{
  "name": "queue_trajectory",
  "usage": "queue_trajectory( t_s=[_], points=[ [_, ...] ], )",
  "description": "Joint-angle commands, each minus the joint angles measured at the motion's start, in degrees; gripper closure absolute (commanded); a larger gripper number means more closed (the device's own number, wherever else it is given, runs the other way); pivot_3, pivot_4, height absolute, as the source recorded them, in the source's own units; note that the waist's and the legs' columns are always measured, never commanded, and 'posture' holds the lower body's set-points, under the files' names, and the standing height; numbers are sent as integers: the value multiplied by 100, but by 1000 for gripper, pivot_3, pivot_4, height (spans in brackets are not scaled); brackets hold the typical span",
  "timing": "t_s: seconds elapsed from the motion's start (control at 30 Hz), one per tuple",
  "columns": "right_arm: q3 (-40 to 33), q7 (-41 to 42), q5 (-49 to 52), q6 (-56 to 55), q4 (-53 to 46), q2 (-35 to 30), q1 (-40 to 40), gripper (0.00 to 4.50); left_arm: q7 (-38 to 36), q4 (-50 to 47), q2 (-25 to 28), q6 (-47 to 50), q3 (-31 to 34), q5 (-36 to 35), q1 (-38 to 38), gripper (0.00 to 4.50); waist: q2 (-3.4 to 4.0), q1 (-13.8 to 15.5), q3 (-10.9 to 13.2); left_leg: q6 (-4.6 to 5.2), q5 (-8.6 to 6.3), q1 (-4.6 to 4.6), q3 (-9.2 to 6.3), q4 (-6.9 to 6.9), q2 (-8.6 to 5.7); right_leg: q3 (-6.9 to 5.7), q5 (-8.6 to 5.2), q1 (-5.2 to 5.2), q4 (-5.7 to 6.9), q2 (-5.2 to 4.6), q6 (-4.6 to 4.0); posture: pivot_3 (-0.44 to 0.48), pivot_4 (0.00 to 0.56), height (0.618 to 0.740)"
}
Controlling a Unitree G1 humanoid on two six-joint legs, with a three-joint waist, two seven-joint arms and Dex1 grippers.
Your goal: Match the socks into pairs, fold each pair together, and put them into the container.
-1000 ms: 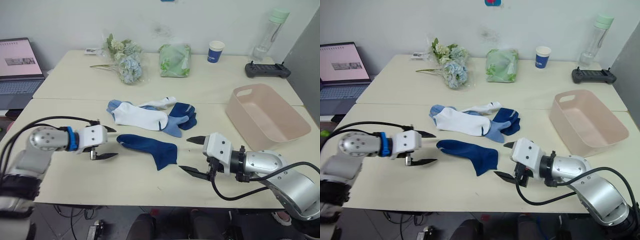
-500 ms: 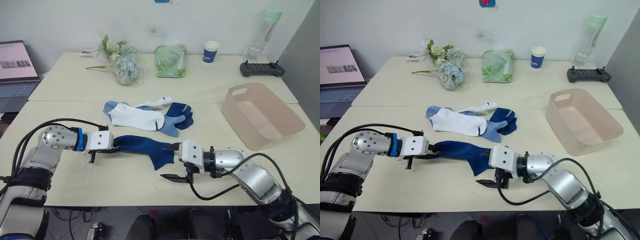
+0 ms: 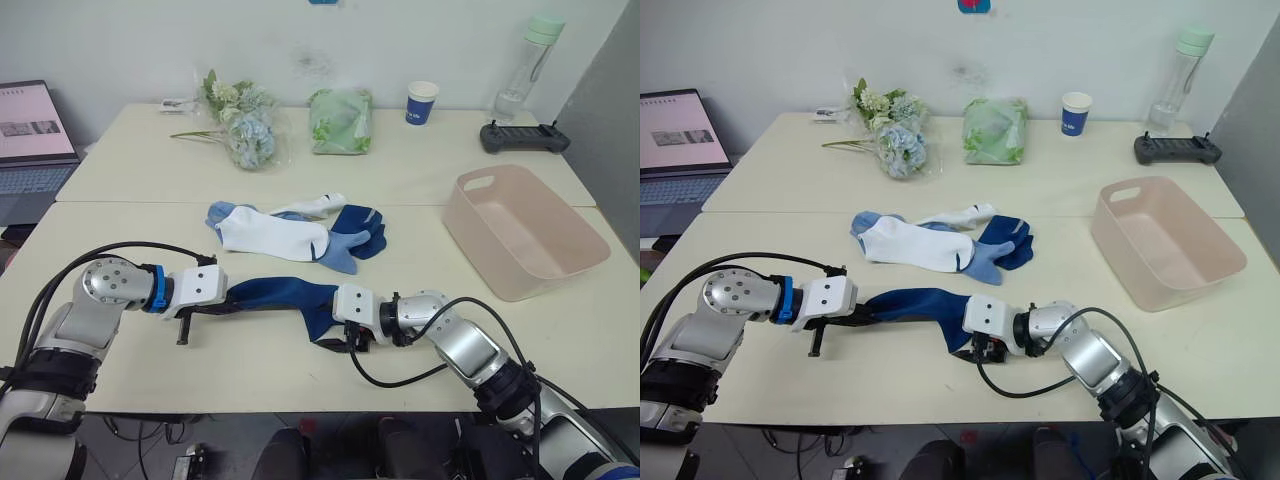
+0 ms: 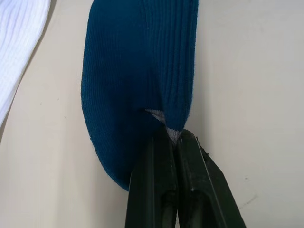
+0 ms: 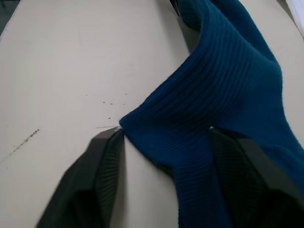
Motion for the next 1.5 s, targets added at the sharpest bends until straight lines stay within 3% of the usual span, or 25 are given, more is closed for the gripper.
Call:
queue_trajectory(
  t_s=[0.03, 0.17, 0.2, 0.4, 0.6, 0.73, 0.9, 1.03, 1.2, 1.43, 1.5],
  points=[
    [-130, 24, -61, -158, -128, 32, 12, 2822, -109, -242, 143, 198, 174, -166, 165, 4500, 0, 1, 0, 0, 0, 0, 1, 0, 0, 0, 0, -1, 0, -1, 0, 0, 150, 740],
    [-200, 27, -95, -220, -149, 47, 61, 4319, -158, -459, 194, 322, 257, -240, 389, 4500, 0, 0, 0, 0, 0, 0, 2, 0, 2, 2, 0, -2, 0, -3, 0, 0, 150, 740],
    [-247, 42, -46, -189, -200, 44, 72, 4445, -181, -517, 210, 366, 277, -273, 435, 4500, 0, 1, 0, 0, 0, 0, 2, 0, 3, 3, 0, -1, 1, -3, 0, 0, 150, 740],
    [-908, 396, 960, 959, -1503, -339, 517, 4445, -963, -1766, 876, 1466, 629, -1194, 1222, 4500, 1, -4, 1, 0, 0, -9, 2, -2, 5, 10, 0, -7, -4, -4, 0, 0, 150, 740],
    [-1927, 193, 2791, 3218, -3179, -729, 1350, 4445, -1527, -3323, 2191, 2677, 897, -2501, 2546, 4500, 3, 1, 3, 0, -1, -5, -8, -8, 14, 8, -1, 1, -6, -6, -1, 0, 150, 740],
    [-2492, -291, 3720, 4387, -3635, -754, 1692, 4445, -1527, -3613, 2585, 3182, 570, -3023, 2530, 4500, 10, 17, 6, 0, -1, 13, -12, -7, 12, 4, -1, 23, -7, -5, -2, 0, 150, 740],
    [-3077, -1427, 4239, 5447, -3547, -143, 1616, 4445, -1527, -3211, 1936, 3700, -562, -2750, 998, 4500, 12, 14, 7, 0, -1, 24, -8, -8, 4, 2, -2, 33, -7, 23, -1, 0, 150, 740],
    [-3667, -2222, 4292, 6033, -3118, 497, 1421, 4445, -1527, -1925, 1239, 3529, -1614, -2056, -382, 4500, 9, 15, 6, 0, -1, 16, -6, -6, -12, 1, -1, 30, -7, 29, -1, 0, 150, 740],
    [-3648, -2379, 4251, 6239, -2844, 414, 1128, 4445, -1527, -117, 384, 2932, -2696, -1361, -1864, 4500, 5, 5, 4, 0, 0, -2, 6, -2, -16, 0, 0, 4, -2, 29, -1, 0, 150, 740],
    [-3427, -2810, 3844, 6014, -2234, 530, 743, 4445, -1527, 1618, -754, 2583, -2690, -738, -2880, 4500, 3, -14, 3, 1, 0, -12, 12, 1, -11, 8, 0, -12, 2, 25, -1, 0, 150, 740],
    [-3531, -2962, 3692, 5830, -2145, 547, 696, 3937, -1455, 2001, -947, 2511, -2337, -682, -3050, 4081, 3, -16, 3, 1, 0, -13, 14, 1, -12, 9, 0, -16, 6, 24, -1, 0, 150, 740]
  ],
)
